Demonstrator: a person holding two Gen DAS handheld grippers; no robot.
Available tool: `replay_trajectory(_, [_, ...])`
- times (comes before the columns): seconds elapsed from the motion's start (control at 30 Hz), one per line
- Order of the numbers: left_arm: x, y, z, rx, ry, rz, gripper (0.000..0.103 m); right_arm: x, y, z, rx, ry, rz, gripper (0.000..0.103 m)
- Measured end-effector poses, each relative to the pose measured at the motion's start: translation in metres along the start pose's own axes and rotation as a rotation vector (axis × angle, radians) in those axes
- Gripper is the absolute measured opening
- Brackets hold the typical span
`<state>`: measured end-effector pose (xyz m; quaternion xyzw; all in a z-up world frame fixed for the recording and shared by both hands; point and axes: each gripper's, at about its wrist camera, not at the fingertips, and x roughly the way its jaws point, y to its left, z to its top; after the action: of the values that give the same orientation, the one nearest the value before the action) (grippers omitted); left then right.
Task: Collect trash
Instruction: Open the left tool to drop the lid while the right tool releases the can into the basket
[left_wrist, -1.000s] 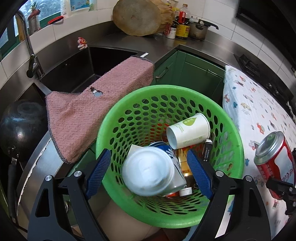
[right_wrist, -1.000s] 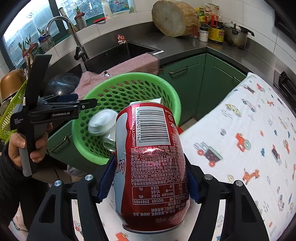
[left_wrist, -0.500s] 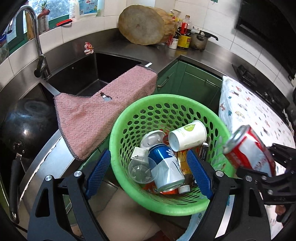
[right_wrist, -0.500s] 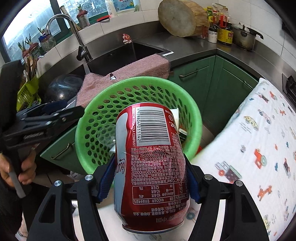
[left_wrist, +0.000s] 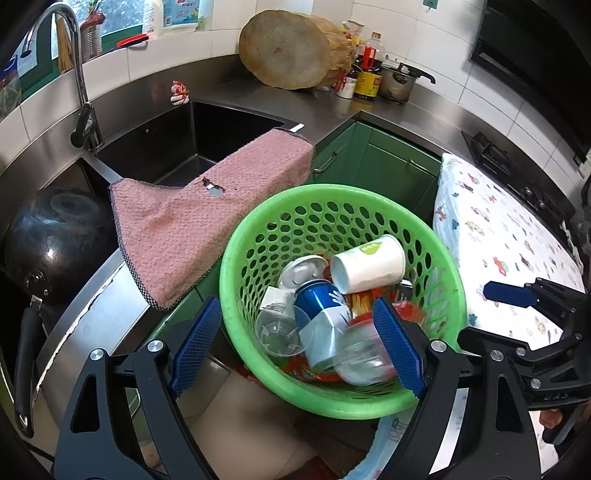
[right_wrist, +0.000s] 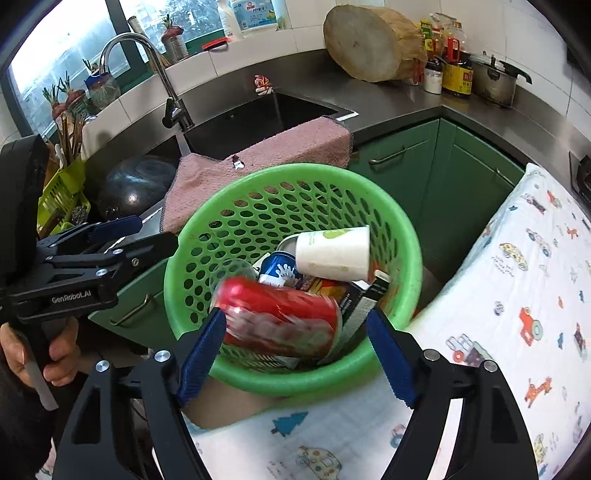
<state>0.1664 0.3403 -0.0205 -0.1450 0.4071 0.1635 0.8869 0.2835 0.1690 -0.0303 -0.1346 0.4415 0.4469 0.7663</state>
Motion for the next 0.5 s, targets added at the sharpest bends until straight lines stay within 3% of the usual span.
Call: replay_trajectory(0.5, [-0.023,-0.030,-0.010,0.047,-0.035,-0.032,0.088,-0.046,-0.015,-0.032,0.035,-0.031,-0.061,0.078])
